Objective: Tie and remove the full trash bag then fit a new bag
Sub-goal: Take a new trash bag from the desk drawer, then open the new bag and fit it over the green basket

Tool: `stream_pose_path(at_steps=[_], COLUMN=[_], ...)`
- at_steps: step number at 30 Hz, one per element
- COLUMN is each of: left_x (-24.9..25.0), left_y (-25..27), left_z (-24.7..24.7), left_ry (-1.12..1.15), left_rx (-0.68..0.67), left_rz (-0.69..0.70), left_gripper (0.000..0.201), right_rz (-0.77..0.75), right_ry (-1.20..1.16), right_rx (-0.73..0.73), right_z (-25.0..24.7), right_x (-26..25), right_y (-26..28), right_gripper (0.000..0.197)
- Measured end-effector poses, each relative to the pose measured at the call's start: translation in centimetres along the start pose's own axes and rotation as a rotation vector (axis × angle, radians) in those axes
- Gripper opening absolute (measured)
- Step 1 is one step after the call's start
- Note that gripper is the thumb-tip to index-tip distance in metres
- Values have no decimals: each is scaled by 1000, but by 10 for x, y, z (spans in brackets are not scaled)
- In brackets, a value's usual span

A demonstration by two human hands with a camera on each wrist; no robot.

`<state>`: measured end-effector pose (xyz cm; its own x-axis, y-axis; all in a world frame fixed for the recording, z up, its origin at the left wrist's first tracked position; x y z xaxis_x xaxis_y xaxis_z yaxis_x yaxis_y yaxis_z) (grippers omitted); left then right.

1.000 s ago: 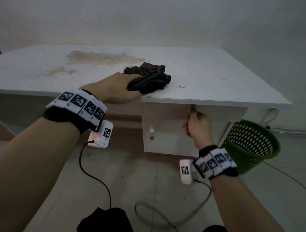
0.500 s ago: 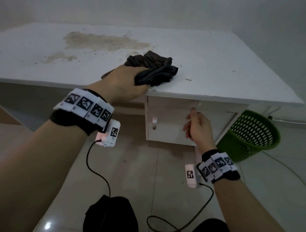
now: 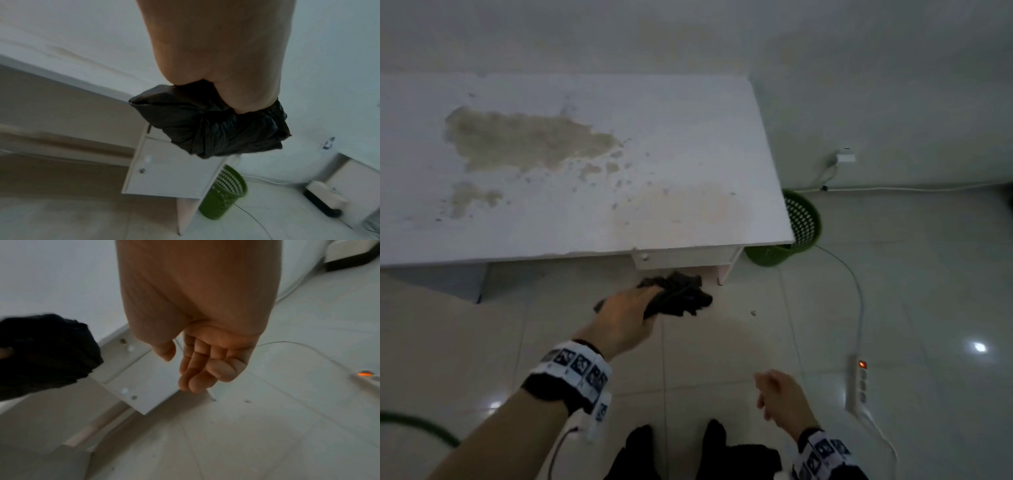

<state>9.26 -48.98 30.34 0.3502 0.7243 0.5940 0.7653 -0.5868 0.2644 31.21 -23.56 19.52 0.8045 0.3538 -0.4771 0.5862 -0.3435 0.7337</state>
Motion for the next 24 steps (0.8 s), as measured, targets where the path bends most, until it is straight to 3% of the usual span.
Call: stream_pose_path(at_steps=[5,8,11,14,16,19,24], left_x=[98,128,130,122,123,123,139], left_y=[-21,-43,-54,-52,-49,-44,-80], left_z=[82,133,179,213,228,244,259], left_ry=[58,33,-6,-49,-7,79,188], left_rx=[-244,-324,-394,-473,-481,-463,-417], left_rz=[85,28,-98,-235,-341,-511,-665], left_gripper=[28,19,21,27,21,30,27], right_rz=[331,396,366,212,65,-124,-252], right_ry=[62,53,77,70,27,44,27], right_rx=[2,22,10,40,88,141,127], right_z=[-48,-88,-138,-195,-239,-294,-354], right_x=[149,204,224,198,162,105,43], right_y=[44,51,37,12,-9,-47,-115], right_gripper=[39,37,35,35,31,30,30])
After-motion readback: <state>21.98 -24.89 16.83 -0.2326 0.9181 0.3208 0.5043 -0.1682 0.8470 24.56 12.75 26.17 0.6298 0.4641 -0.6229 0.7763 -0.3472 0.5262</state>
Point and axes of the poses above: each hand's wrist, its own y-axis away from the middle knuckle, its own z-axis out of the palm, x = y × z, the point moved 7 cm from there along -y, towards the middle knuckle, and after that the axes turned 6 degrees about y, right-handed, at the moved point
